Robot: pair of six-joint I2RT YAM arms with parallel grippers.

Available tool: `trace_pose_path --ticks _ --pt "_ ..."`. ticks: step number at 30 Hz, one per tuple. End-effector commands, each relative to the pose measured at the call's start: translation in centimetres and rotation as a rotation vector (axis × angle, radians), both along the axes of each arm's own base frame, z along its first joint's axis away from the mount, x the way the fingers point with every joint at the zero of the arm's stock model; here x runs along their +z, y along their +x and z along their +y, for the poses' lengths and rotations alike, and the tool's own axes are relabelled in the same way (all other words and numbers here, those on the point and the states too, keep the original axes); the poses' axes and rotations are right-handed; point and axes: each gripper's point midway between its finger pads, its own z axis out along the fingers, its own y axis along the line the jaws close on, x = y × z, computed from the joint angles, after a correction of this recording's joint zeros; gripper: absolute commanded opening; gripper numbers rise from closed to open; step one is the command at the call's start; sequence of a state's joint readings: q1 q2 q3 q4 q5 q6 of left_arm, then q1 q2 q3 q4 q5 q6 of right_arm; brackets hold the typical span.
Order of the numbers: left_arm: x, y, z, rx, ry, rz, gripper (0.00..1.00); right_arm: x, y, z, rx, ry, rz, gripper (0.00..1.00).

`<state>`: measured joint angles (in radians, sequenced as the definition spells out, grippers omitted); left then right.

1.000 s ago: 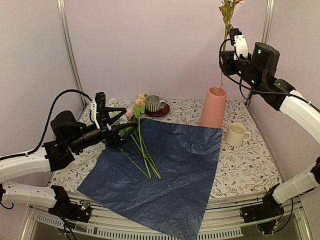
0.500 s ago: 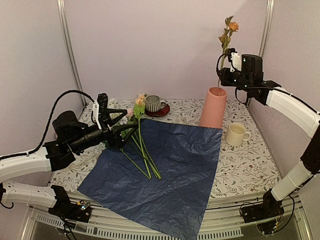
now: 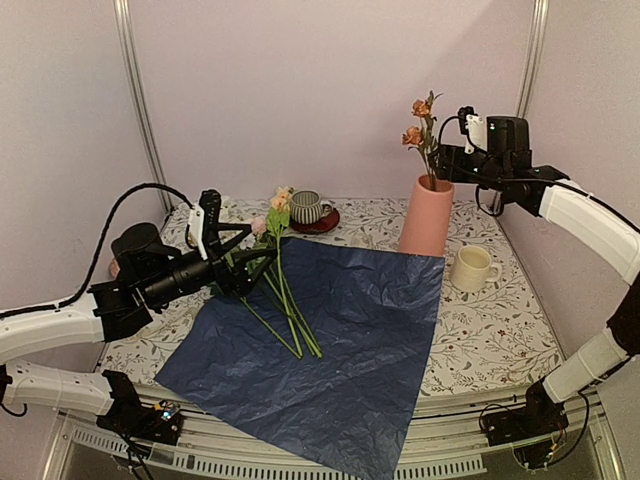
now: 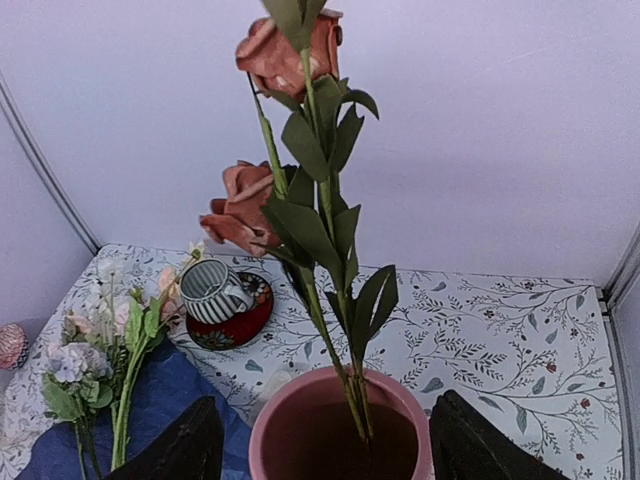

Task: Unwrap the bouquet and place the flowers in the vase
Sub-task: Place the fake flower in the vase, then pick up the fake flower from the flattened wrapping paper.

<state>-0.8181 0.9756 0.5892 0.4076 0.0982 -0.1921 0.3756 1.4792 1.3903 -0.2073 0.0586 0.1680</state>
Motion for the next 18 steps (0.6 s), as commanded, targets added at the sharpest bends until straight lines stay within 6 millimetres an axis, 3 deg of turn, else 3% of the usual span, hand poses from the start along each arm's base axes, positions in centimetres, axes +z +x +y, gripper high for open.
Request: trace_pose_path --ticks 1,6,11,14,18 --pt "-1.4 1.8 1.2 0.122 -0.003 0.102 0.98 3.8 -3.5 0.2 0.083 0.047 -0.054 0.7" --pt "-6.2 4.5 3.9 0.315 0.014 0.317 0.98 7.5 -8.0 3.4 0.241 0.063 -0.136 0.64" --pt "-11.0 6.2 6.4 0.482 0.016 0.542 0.89 10.1 -12.6 8.7 0.451 0.053 -0.247 0.6" --pt "-12.6 6.4 7.2 0.537 0.002 0.604 0.84 10.2 -14.5 11.4 0.567 0.053 -0.307 0.6" --pt "-13.7 6.5 8.0 0.581 -0.044 0.654 0.8 8.4 -16.0 14.2 0.721 0.077 -0.321 0.59"
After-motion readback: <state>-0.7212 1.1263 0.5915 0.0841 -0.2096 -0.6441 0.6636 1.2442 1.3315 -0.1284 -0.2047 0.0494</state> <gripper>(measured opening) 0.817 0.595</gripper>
